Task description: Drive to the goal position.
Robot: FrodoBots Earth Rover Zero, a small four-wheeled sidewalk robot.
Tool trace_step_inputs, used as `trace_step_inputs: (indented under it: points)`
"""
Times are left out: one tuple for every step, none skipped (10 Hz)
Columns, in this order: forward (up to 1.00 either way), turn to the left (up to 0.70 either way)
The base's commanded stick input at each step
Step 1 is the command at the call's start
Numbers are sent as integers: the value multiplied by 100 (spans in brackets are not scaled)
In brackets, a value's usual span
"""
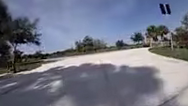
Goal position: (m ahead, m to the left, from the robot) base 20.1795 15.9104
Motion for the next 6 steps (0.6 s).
trace_step_inputs:
  points:
    - [85, 0]
    - [85, 0]
    - [85, 0]
    - [85, 0]
    - [85, 0]
    - [85, 0]
